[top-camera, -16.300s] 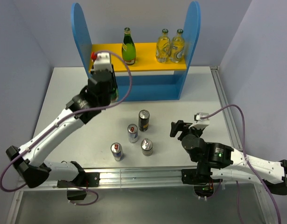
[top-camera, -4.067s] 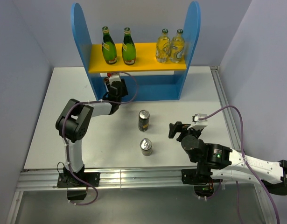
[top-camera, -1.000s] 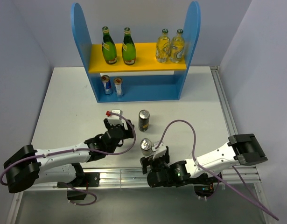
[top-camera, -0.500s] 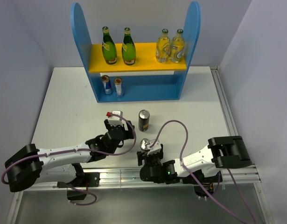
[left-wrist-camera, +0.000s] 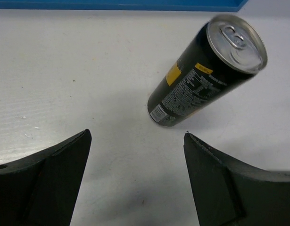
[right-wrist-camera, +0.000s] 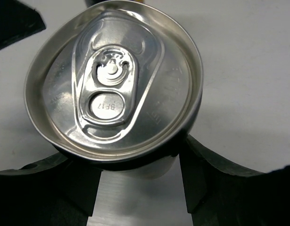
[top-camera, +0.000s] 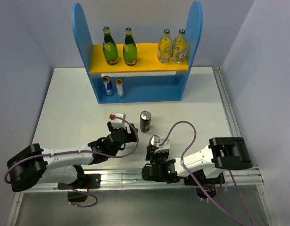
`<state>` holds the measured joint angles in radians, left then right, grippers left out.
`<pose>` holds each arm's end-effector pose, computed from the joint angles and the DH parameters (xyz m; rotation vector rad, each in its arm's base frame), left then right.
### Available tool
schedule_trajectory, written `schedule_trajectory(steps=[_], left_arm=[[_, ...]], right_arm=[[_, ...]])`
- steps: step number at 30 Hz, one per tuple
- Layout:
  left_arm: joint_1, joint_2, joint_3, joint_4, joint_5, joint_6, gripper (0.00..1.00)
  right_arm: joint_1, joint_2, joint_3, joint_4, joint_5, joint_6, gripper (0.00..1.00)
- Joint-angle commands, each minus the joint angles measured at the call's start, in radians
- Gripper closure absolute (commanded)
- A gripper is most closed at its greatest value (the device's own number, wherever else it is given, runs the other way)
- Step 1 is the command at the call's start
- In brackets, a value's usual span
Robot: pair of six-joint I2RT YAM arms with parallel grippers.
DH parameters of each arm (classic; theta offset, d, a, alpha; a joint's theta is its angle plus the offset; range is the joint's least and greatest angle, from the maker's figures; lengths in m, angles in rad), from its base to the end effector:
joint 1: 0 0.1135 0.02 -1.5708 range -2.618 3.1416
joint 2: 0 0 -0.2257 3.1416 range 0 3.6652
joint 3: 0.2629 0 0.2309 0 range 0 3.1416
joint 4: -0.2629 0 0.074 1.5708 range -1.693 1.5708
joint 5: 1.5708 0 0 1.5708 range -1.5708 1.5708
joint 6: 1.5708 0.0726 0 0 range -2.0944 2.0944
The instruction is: Place and organize the beverage onto the shelf
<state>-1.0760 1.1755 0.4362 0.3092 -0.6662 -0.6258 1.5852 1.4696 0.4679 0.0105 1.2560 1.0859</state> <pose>0.1617 -0.2052 0.1613 0.0130 1.9341 -0.4799 0.0658 0.2217 0.1018 -0.0670 1.8371 0.2169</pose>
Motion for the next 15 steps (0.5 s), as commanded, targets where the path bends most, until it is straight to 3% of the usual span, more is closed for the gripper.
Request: schedule_trajectory(steps=[1, 3, 4, 7, 15], left_arm=[[-0.031, -0.013, -0.04, 0.12, 0.059, 0.027, 0.13], [-0.061, -0.028, -0.066, 0.174, 0.082, 0.043, 0.07], [-0.068, -0.033, -0.074, 0.188, 0.094, 0.047, 0.06], [-0.084, -0.024, -0.086, 0.249, 0.157, 0.08, 0.05], [-0.098, 0.171, -0.015, 0.373, 0.136, 0.127, 0.05]], right_arm=[[-0.004, -0.057, 0.079, -0.452, 0.152, 0.405, 0.85], [0.002, -0.071, 0.101, -0.577, 0.166, 0.504, 0.86], [0.002, -0.071, 0.124, -0.701, 0.172, 0.617, 0.86], [0.004, -0.06, 0.156, -0.863, 0.175, 0.764, 0.86], [0.002, -0.028, 0.187, -0.991, 0.16, 0.882, 0.85]])
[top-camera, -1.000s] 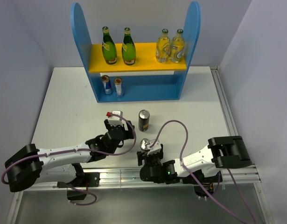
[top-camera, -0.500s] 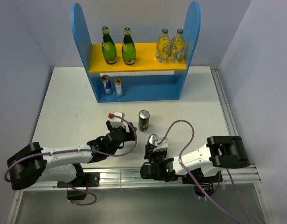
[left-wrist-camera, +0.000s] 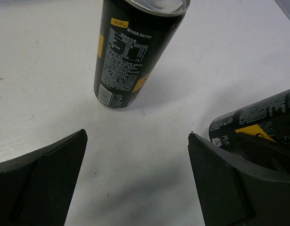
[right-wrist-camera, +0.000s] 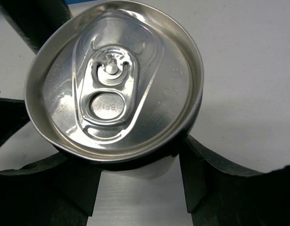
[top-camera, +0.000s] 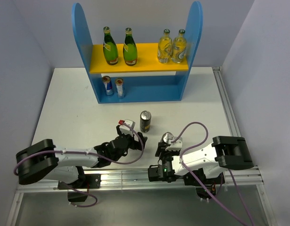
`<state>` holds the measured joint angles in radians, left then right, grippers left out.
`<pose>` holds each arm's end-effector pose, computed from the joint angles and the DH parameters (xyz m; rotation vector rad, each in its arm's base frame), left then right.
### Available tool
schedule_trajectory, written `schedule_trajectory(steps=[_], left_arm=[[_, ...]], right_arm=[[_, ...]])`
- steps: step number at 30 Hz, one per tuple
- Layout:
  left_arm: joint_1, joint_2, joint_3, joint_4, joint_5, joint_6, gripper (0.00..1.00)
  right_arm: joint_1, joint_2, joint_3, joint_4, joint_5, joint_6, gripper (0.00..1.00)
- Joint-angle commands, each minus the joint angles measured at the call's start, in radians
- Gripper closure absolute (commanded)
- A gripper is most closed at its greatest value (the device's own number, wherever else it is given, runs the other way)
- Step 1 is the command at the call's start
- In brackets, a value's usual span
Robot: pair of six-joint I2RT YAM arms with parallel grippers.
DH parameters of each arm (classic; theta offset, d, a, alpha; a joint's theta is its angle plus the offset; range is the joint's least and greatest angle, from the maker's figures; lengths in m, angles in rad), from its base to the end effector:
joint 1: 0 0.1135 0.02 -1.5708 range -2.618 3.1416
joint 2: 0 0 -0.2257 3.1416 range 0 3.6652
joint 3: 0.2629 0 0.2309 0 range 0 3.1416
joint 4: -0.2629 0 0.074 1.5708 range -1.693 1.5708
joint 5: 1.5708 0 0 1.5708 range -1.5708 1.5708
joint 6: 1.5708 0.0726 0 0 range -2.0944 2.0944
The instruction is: Place and organize the beverage onto the shelf
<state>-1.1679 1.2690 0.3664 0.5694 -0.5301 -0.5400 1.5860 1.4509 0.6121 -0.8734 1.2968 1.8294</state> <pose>0.1386 -0.2315 0.1465 0.2347 1.8981 -0.6732 0.0672 0.1745 0.1191 0.1254 1.8381 0.0612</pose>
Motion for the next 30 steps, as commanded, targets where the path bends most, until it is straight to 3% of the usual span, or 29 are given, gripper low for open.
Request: schedule_trajectory(steps=[1, 6, 13, 20, 23, 26, 30], left_arm=[[-0.006, 0.105, 0.071, 0.131, -0.028, 0.046, 0.05], [0.011, 0.306, 0.192, 0.181, -0.065, 0.081, 0.06], [0.069, 0.418, 0.27, 0.236, -0.059, 0.107, 0.06], [0.119, 0.507, 0.345, 0.285, -0.034, 0.13, 0.12], [0.143, 0.546, 0.368, 0.311, -0.025, 0.13, 0.29], [0.163, 0.573, 0.381, 0.339, -0.013, 0.132, 0.52], [0.183, 0.595, 0.384, 0.359, -0.008, 0.135, 0.79]], right_arm=[[0.002, -0.015, 0.04, -0.095, 0.118, 0.116, 0.86], [-0.003, -0.135, -0.001, 0.051, 0.087, -0.088, 0.89], [-0.034, -0.356, -0.15, 0.324, 0.019, -0.395, 0.96], [-0.081, -0.366, -0.135, 0.361, -0.004, -0.439, 1.0], [-0.13, -0.411, -0.146, 0.47, -0.027, -0.567, 1.0], [-0.185, -0.492, -0.19, 0.637, -0.086, -0.746, 1.0], [-0.328, -0.555, -0.212, 0.79, -0.197, -0.953, 1.0]])
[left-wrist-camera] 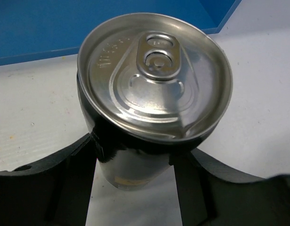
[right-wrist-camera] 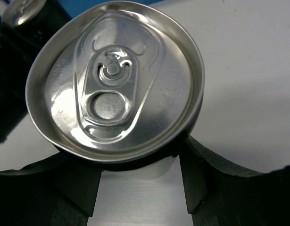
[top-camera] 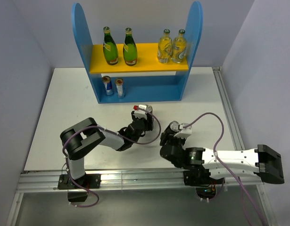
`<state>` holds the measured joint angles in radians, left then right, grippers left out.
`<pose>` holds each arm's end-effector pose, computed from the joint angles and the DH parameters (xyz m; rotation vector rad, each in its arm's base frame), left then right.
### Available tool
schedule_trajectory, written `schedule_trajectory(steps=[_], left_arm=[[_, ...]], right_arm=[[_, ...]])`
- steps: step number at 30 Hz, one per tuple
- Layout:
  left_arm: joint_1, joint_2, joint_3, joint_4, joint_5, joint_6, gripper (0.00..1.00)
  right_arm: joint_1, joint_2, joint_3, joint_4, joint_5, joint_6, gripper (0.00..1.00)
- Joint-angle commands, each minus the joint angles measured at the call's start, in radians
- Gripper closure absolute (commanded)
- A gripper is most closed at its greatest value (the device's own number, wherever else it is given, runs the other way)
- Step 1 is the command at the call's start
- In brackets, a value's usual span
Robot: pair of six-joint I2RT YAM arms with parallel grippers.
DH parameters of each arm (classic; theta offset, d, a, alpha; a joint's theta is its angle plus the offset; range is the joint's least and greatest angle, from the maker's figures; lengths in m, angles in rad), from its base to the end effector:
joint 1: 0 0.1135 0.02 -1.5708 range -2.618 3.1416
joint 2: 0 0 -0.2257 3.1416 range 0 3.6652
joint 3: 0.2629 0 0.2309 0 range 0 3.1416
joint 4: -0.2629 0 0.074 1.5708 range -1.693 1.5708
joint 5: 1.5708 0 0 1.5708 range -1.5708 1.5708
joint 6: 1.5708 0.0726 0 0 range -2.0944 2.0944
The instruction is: Place and organize the beverage onto the shelf
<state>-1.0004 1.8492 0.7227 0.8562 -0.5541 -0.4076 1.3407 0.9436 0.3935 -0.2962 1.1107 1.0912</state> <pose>0.2281 -0.2848 0.1187 0.1522 1.8209 -0.4921 0.1043 0.1598 0.1513 0.2034 1.9076 0.2610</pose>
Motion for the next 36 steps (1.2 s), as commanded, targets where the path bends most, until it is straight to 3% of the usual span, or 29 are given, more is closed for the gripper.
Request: schedule_trajectory(steps=[1, 3, 6, 15, 27, 36], left_arm=[[0.017, 0.016, 0.026, 0.073, 0.019, 0.003, 0.83], [0.023, 0.005, 0.009, 0.079, 0.011, 0.0, 0.92], [0.023, -0.036, -0.035, 0.079, 0.005, -0.013, 0.96], [0.02, -0.165, -0.224, 0.076, -0.038, -0.051, 1.0], [0.02, -0.188, -0.266, 0.078, -0.047, -0.056, 1.0], [0.02, -0.22, -0.278, 0.076, -0.052, -0.046, 1.0]], right_arm=[[-0.107, -0.046, 0.011, 0.263, -0.032, -0.246, 1.0], [-0.185, -0.028, 0.036, 0.305, -0.069, -0.333, 1.0], [-0.262, 0.04, 0.082, 0.434, -0.155, -0.436, 1.0], [-0.549, 0.331, 0.269, 0.689, -0.322, -0.632, 1.0], [-0.768, 0.728, 0.588, 0.744, -0.428, -0.702, 1.0], [-0.842, 0.886, 0.754, 0.689, -0.471, -0.698, 1.0]])
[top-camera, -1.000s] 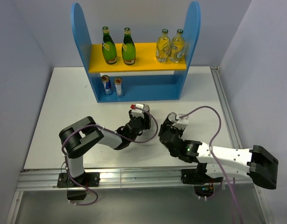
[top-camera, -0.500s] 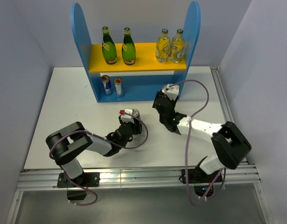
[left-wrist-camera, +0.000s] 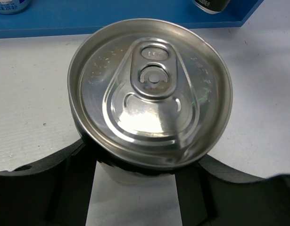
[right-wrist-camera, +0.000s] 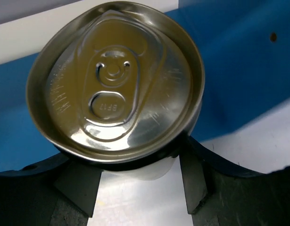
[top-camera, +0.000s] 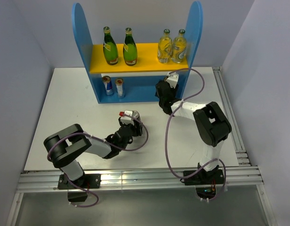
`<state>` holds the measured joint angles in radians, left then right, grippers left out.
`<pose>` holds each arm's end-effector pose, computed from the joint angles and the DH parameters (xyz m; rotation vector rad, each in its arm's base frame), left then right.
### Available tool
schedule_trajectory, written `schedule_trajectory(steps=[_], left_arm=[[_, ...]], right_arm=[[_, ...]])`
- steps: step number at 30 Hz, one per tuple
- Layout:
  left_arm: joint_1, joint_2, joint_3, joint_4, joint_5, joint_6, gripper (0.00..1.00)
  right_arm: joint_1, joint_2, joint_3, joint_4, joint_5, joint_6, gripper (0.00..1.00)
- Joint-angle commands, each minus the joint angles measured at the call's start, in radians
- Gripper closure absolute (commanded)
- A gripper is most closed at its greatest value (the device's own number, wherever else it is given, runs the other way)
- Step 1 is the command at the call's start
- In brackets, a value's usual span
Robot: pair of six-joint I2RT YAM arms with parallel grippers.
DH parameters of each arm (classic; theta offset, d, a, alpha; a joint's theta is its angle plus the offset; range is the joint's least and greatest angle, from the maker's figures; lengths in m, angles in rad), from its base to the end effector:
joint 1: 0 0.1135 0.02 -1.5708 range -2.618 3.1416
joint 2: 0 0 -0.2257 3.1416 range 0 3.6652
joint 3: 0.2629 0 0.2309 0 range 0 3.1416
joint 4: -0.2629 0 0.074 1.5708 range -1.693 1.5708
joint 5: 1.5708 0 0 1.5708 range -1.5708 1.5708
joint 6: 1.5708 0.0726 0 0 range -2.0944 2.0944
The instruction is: Place and organize the beverage onto the shelf
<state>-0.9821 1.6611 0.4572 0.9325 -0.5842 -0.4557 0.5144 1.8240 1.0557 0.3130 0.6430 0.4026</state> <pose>0.2032 -0.2322 0.1156 0.0704 1.8217 -0.4870 0.3672 0.1575 0.1621 0.2865 1.9093 -0.0426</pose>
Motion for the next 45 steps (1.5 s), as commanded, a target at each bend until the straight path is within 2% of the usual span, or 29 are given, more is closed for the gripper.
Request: schedule_trajectory(steps=[1, 7, 11, 13, 15, 17, 18, 20, 21, 26, 38, 45], left_arm=[[0.002, -0.032, -0.012, 0.0, -0.019, 0.003, 1.0], [0.002, -0.026, -0.012, 0.003, -0.016, 0.002, 1.0], [0.002, -0.018, -0.011, 0.005, -0.017, 0.002, 1.0], [0.002, -0.017, -0.009, 0.005, -0.016, 0.002, 1.0], [0.0, -0.014, -0.011, 0.005, -0.016, 0.0, 1.0], [0.0, -0.017, -0.011, 0.005, -0.016, 0.0, 1.0], [0.0, -0.017, -0.009, 0.003, -0.017, 0.0, 1.0], [0.0, -0.021, -0.009, 0.002, -0.019, 0.0, 1.0], [0.0, -0.021, -0.011, 0.002, -0.019, 0.0, 1.0], [-0.003, -0.029, -0.012, -0.003, -0.026, 0.002, 1.0], [-0.012, -0.069, 0.003, -0.046, -0.035, 0.008, 1.0], [-0.021, -0.103, 0.018, -0.084, -0.048, 0.011, 1.0]], right_arm=[[-0.022, 0.015, 0.102, 0.077, -0.006, -0.01, 1.0], [-0.053, 0.1, 0.216, -0.029, -0.031, 0.019, 1.0], [-0.06, 0.109, 0.233, -0.044, -0.049, 0.025, 1.0], [-0.065, 0.11, 0.239, -0.057, -0.055, 0.035, 0.72], [-0.071, 0.112, 0.24, -0.058, -0.065, 0.036, 0.55], [-0.071, 0.112, 0.242, -0.055, -0.069, 0.028, 0.47], [-0.07, 0.115, 0.244, -0.06, -0.072, 0.028, 0.37], [-0.07, 0.119, 0.253, -0.066, -0.074, 0.027, 0.32], [-0.071, 0.121, 0.253, -0.068, -0.074, 0.025, 0.25], [-0.07, 0.121, 0.256, -0.068, -0.074, 0.025, 0.17], [-0.07, 0.098, 0.208, -0.029, -0.063, 0.027, 0.16], [-0.067, 0.037, 0.098, 0.121, -0.092, 0.001, 0.14]])
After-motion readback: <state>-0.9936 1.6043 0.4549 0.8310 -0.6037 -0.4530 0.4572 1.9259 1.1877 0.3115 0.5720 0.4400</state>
